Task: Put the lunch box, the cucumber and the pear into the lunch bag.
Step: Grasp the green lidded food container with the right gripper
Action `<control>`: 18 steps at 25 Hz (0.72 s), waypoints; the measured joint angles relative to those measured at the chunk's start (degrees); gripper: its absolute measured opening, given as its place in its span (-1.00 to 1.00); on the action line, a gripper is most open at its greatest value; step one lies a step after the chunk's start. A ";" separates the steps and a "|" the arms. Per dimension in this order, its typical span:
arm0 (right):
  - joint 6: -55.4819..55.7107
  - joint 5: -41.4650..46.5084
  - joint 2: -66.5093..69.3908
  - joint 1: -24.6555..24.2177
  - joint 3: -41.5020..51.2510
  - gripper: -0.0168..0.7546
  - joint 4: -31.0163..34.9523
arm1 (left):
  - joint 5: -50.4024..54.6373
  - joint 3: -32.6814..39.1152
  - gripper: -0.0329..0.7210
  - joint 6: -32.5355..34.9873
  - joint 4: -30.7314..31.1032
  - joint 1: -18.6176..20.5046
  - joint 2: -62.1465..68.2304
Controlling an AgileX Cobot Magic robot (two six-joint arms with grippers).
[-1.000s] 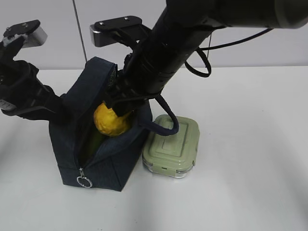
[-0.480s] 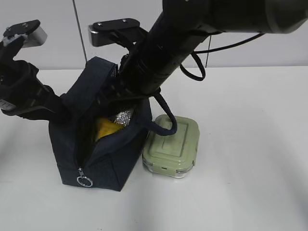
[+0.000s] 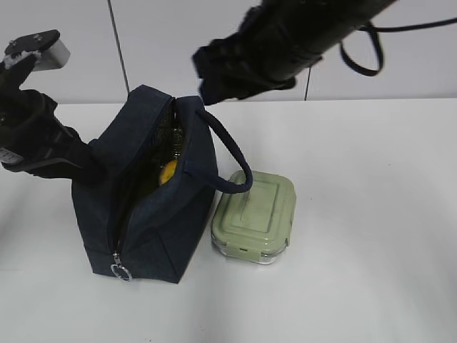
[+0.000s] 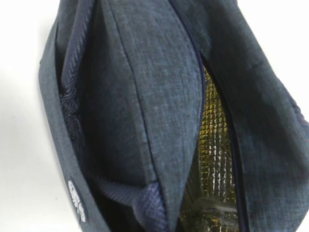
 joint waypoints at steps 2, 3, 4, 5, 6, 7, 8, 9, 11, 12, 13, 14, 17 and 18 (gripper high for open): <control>1.02 -0.67 -0.24 -3.82 5.00 0.17 2.17 | 0.00 0.00 -0.91 0.00 0.00 0.00 0.00; 1.02 -1.07 -0.24 -5.34 7.37 0.17 3.67 | 0.00 0.00 -0.91 0.00 0.00 0.00 0.00; -1.16 -2.55 -0.14 -8.26 13.16 0.17 8.78 | 0.00 0.00 -0.91 0.00 0.00 0.00 0.00; -3.54 -3.55 -0.14 -9.81 17.00 0.17 13.61 | 0.00 0.00 -0.91 0.00 0.00 0.00 0.00; -7.41 -4.86 -0.14 -11.09 20.61 0.17 18.44 | 0.00 0.00 -0.91 0.00 0.00 0.00 0.00; -12.33 -6.07 -0.14 -12.02 23.35 0.17 25.26 | 0.00 0.00 -0.91 0.00 0.00 0.00 0.00; -18.00 -7.16 -0.14 -12.92 26.27 0.17 32.58 | 0.00 0.00 -0.91 -0.02 0.00 0.00 0.00; -21.81 -7.72 -0.14 -13.38 27.96 0.17 37.47 | 0.00 0.00 -0.91 -0.08 0.00 0.00 0.00; -32.07 -8.36 0.43 -14.16 31.70 0.17 51.39 | 0.00 0.00 -0.91 -0.10 0.00 0.00 0.00; -33.76 -8.50 0.56 -14.30 32.23 0.17 53.86 | 0.00 0.00 -0.91 -0.15 0.00 0.00 0.00; -37.05 -8.57 1.57 -14.39 33.30 0.17 59.06 | 0.00 0.00 -0.91 -0.15 0.00 0.00 0.00; -37.94 -8.60 1.99 -14.39 33.54 0.17 60.47 | 0.07 0.00 -0.91 -0.28 0.00 0.00 0.00; -41.26 -8.82 4.38 -14.39 33.88 0.18 65.19 | 0.43 0.00 -0.91 -0.33 0.00 0.00 0.00; -41.96 -9.04 4.89 -14.39 33.92 0.18 66.53 | 0.47 0.00 -0.91 -0.33 0.00 0.00 0.00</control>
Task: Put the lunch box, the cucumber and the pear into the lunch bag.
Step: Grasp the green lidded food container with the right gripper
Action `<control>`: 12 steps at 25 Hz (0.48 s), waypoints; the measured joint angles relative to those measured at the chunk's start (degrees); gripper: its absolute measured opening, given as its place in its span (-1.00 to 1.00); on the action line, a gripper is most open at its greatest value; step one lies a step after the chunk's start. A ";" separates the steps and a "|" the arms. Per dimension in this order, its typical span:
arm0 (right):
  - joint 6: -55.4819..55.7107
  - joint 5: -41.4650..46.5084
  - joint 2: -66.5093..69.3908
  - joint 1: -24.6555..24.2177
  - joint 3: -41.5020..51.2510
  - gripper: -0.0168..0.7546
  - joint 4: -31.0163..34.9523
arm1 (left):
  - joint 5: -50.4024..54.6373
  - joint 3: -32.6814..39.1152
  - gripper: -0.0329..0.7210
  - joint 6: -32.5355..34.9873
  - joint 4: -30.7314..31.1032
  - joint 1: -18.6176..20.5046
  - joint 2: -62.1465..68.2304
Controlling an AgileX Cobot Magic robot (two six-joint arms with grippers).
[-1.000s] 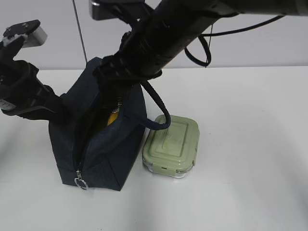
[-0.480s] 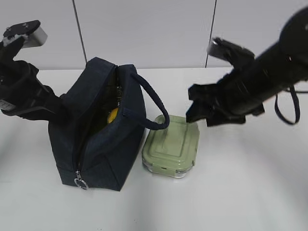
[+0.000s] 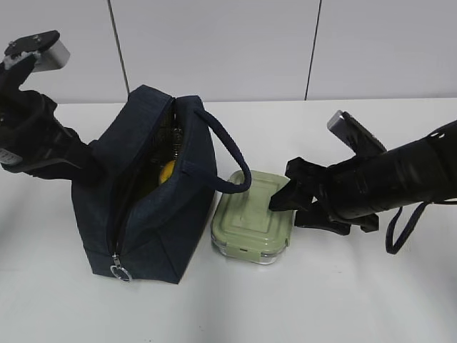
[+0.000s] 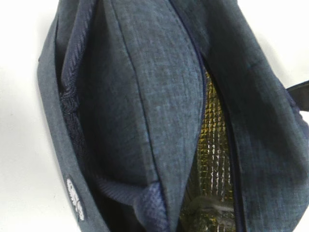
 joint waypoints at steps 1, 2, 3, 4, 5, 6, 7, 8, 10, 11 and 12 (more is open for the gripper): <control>-0.71 -0.27 0.42 0.00 0.00 0.18 1.25 | 0.00 0.00 -0.91 0.00 0.00 0.00 0.00; -1.29 -0.27 0.56 0.00 0.09 0.18 2.06 | 0.03 0.00 -0.91 -0.02 0.00 0.00 0.00; -1.93 -0.53 0.94 0.00 0.09 0.18 3.04 | 0.10 0.00 -0.91 -0.02 0.00 0.00 0.00; -2.18 -0.64 1.04 0.00 0.09 0.18 3.32 | 0.10 0.00 -0.91 -0.02 0.00 0.00 0.00; -2.70 -0.76 1.61 0.00 0.09 0.18 3.73 | 0.14 0.00 -0.91 -0.07 0.00 0.00 0.00; -2.99 -0.88 2.23 0.00 0.09 0.17 3.85 | 0.14 0.00 -0.91 -0.06 0.00 0.00 0.00; -3.15 -0.88 2.40 0.00 0.09 0.17 3.85 | 0.14 0.00 -0.91 -0.06 0.00 0.00 0.00; -3.61 -0.88 2.86 0.00 0.09 0.17 4.10 | 0.14 0.00 -0.91 -0.06 0.00 0.00 0.00; -5.65 -0.98 3.89 0.00 0.09 0.17 5.47 | 0.17 0.00 -0.91 -0.06 0.00 0.00 0.00; -6.78 -0.98 4.14 0.00 0.09 0.17 6.45 | 0.21 0.00 -0.91 -0.06 0.00 0.00 0.00; -7.61 -0.98 4.28 0.00 0.09 0.17 7.18 | 0.21 0.00 -0.91 -0.06 0.00 0.00 0.00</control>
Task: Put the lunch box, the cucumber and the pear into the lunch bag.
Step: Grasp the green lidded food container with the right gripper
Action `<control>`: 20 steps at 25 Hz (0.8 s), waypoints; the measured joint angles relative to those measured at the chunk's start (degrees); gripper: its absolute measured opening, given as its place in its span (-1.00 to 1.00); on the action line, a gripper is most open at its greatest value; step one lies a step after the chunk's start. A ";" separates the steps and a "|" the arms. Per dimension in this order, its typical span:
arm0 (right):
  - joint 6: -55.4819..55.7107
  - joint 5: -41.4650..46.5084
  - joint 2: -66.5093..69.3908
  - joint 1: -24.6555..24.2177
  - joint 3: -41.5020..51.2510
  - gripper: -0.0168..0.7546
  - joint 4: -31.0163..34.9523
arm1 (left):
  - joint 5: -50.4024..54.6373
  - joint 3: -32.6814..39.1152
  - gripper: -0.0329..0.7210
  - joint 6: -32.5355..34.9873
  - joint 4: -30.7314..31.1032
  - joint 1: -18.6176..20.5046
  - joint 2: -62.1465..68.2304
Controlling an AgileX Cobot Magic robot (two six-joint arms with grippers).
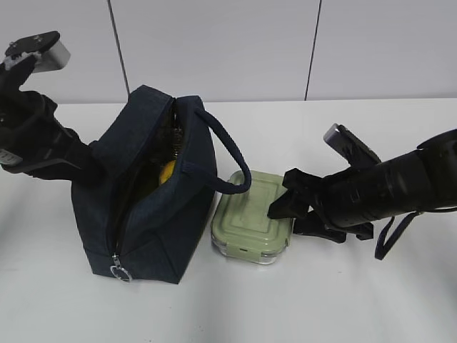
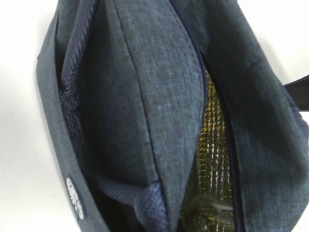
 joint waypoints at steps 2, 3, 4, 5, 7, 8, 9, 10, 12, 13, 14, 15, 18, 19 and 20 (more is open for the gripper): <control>-2.09 0.00 0.09 0.00 0.00 0.17 1.66 | 0.00 0.00 -0.91 0.00 0.00 0.00 0.00; -3.32 0.23 0.09 0.00 0.00 0.17 2.91 | 0.00 0.00 -0.91 -0.01 0.00 0.00 0.00; -4.00 0.32 0.23 0.00 0.00 0.18 3.61 | 0.00 0.00 -0.91 -0.01 0.00 0.00 0.00; -4.51 0.32 0.48 0.00 0.00 0.18 4.21 | 0.00 0.00 -0.91 -0.06 0.00 0.00 0.00; -5.37 0.53 1.20 0.00 0.00 0.18 4.76 | 0.00 0.00 -0.91 -0.07 0.00 0.00 0.00; -5.70 1.20 1.57 0.00 0.00 0.18 5.02 | 0.03 0.00 -0.91 -0.12 0.00 0.00 0.00; -6.47 2.37 2.03 -0.02 0.00 0.18 5.65 | 0.03 0.00 -0.91 -0.12 0.00 0.00 0.00; -6.99 3.26 2.68 -0.12 0.00 0.18 6.50 | 0.07 0.00 -0.91 -0.12 0.00 0.00 0.00; -8.32 5.30 3.86 -0.12 -0.12 0.18 7.92 | 0.10 0.00 -0.91 -0.12 0.00 0.00 0.00; -8.97 6.46 4.36 -0.12 -0.23 0.18 8.80 | 0.10 0.00 -0.91 -0.12 0.00 0.00 0.00; -9.42 6.87 4.76 -0.12 -0.23 0.18 9.06 | 0.10 0.00 -0.91 -0.12 0.00 0.00 0.00; -9.91 7.46 5.00 -0.12 -0.30 0.19 9.37 | 0.14 0.00 -0.91 -0.12 0.00 0.00 0.00; -11.32 7.70 5.15 -0.12 -0.30 0.19 10.05 | 0.17 0.00 -0.91 -0.12 0.00 0.00 0.00; -11.99 7.73 5.15 -0.12 -0.30 0.20 10.28 | 0.17 0.00 -0.91 -0.12 0.00 0.00 0.00; -12.43 7.84 5.19 -0.12 -0.30 0.21 10.49 | 0.17 0.00 -0.91 -0.12 0.00 0.00 0.00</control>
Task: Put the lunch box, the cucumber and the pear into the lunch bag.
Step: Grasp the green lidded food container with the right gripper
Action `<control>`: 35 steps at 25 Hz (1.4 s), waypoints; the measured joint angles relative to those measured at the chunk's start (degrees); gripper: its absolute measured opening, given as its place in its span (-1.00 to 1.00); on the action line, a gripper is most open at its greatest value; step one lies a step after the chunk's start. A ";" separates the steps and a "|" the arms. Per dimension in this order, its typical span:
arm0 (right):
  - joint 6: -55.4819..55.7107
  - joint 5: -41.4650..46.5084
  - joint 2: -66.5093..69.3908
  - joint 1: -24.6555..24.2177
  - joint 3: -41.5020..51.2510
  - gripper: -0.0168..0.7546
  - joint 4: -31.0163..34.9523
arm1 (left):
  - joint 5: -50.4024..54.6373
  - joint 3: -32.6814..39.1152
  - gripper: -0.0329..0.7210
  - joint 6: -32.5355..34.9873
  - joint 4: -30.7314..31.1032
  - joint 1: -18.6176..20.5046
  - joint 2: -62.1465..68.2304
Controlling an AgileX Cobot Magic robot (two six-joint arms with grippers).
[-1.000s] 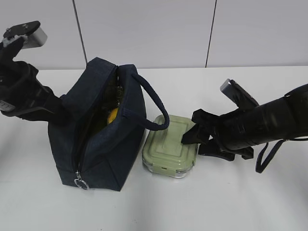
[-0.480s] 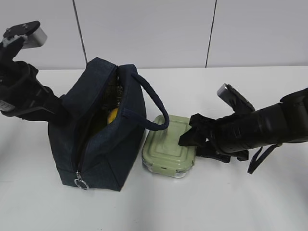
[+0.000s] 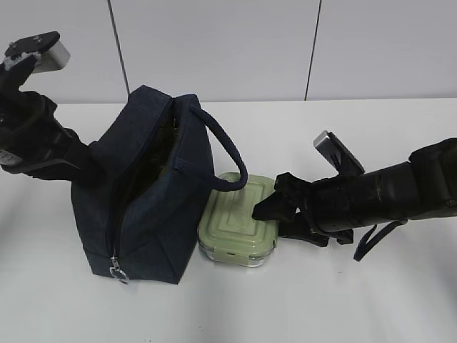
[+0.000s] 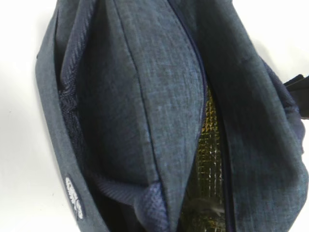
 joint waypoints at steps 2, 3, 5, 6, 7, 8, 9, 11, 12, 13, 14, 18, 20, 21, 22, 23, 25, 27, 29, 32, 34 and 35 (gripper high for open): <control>-0.83 0.22 0.24 0.00 0.00 0.27 0.40 | 0.00 0.00 -0.91 0.00 0.00 0.00 0.00; -1.15 0.27 0.27 0.00 0.00 0.31 0.40 | 0.00 0.00 -0.91 0.00 0.00 0.00 0.00; -1.36 0.36 0.37 0.00 0.00 0.37 0.40 | 0.00 0.00 -0.91 0.00 0.05 0.00 0.00; -1.39 0.36 0.37 0.00 0.00 0.38 0.40 | 0.00 0.00 -0.91 0.00 0.05 0.00 0.00; -1.62 0.36 0.37 0.00 0.00 0.39 0.40 | 0.00 0.00 -0.91 0.00 0.05 0.00 0.00; -1.76 0.36 0.37 0.00 0.00 0.39 0.40 | 0.00 0.00 -0.91 0.00 0.05 0.00 0.00; -2.15 0.36 0.37 0.00 0.00 0.39 0.40 | 0.00 0.00 -0.91 0.00 0.05 0.00 0.00; -2.51 0.64 0.41 0.00 0.00 0.37 0.40 | 0.04 0.00 -0.91 0.00 0.05 0.00 0.00; -2.64 0.77 0.51 0.00 0.00 0.34 0.40 | 0.04 0.00 -0.91 0.00 0.05 0.00 0.00; -2.78 1.04 0.49 0.00 0.00 0.30 0.40 | 0.04 0.00 -0.91 0.00 0.05 0.00 0.00; -2.78 1.15 0.49 0.00 0.00 0.26 0.47 | 0.04 0.00 -0.91 0.00 0.05 0.00 0.00; -2.78 1.40 0.49 0.00 0.00 0.17 0.93 | 0.07 0.00 -0.91 0.00 0.05 0.00 0.00; -2.78 1.42 0.49 0.00 0.00 0.13 1.06 | 0.11 0.00 -0.91 0.00 0.05 0.00 0.00; -2.78 1.52 0.49 0.00 0.00 0.11 1.06 | 0.14 0.00 -0.91 0.00 0.05 0.00 0.00; -2.78 1.52 0.49 0.00 0.00 0.08 1.17 | 0.14 0.00 -0.91 0.00 0.05 0.00 0.00; -2.78 1.63 0.49 0.00 0.00 0.07 1.17 | 0.14 0.00 -0.91 0.00 0.05 0.00 0.00; -2.78 1.63 0.49 0.00 0.00 0.00 1.17 | 0.14 0.00 -0.91 0.00 0.05 0.00 0.00; -2.78 1.63 0.49 0.00 0.00 -0.03 1.27 | 0.18 0.00 -0.91 0.00 0.05 0.00 0.00; -2.78 1.74 0.49 0.00 0.00 -0.05 1.27 | 0.18 0.00 -0.91 0.00 0.05 0.00 0.00; -2.78 1.74 0.49 0.00 0.00 -0.05 1.27 | 0.18 0.00 -0.91 0.00 0.05 0.00 0.00; -2.78 1.74 0.49 0.00 0.00 -0.05 1.27 | 0.18 0.00 -0.91 0.00 0.05 0.00 0.00; -2.78 1.74 0.49 0.00 0.00 -0.05 1.27 | 0.18 0.00 -0.91 0.00 0.05 0.00 0.00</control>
